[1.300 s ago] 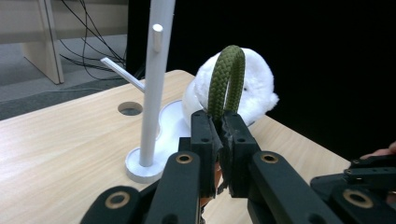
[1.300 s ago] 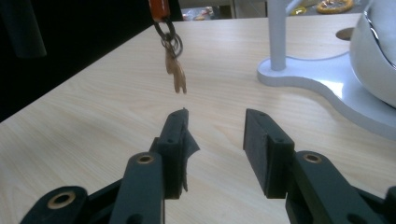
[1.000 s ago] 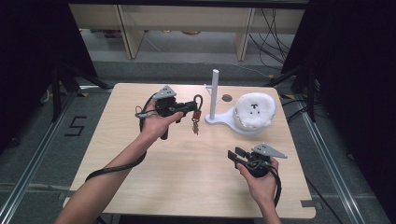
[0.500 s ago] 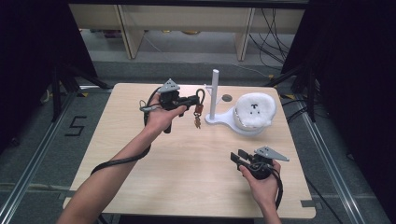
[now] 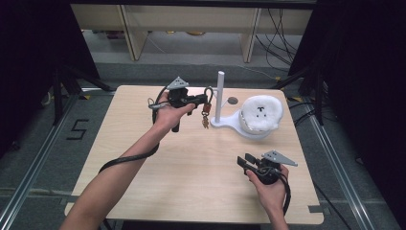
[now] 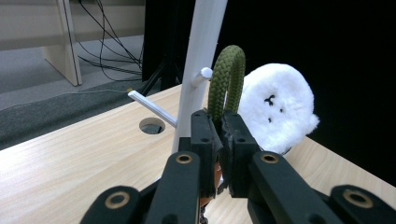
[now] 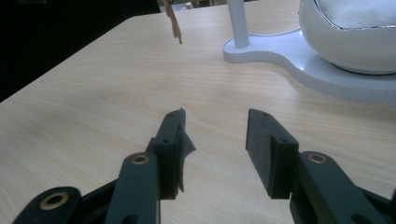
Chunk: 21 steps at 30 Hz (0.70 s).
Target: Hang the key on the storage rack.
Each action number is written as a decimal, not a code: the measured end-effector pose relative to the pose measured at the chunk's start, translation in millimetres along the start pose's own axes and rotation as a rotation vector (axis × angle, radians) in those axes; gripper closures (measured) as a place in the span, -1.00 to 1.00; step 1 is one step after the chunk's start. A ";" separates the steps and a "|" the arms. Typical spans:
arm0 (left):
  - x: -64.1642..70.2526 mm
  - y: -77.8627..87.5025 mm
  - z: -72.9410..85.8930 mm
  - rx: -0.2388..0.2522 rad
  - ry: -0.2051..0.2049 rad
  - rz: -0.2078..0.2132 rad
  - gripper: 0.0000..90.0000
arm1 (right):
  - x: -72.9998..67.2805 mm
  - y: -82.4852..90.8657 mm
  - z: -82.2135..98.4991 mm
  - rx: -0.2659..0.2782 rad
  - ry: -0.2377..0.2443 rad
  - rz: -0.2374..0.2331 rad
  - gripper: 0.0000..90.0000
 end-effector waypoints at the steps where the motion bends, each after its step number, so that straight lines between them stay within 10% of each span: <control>1: -0.7 -0.7 -0.4 -0.002 -0.001 0.003 0.87 | -0.2 0.1 0.1 -0.001 -0.003 -0.002 0.30; 21: -9.6 -16.5 -3.5 -0.013 0.081 0.005 0.87 | -0.7 1.3 0.3 0.000 -0.024 0.004 0.29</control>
Point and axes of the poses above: each handheld gripper's, and its own axes: y roughly backward along the jaws, z roughly out of its underside, x roughly to its right, the point moved 3 cm from there along -y, roughly forward along the jaws, and after that the axes turned 9 degrees about y, right-handed, at the moved point
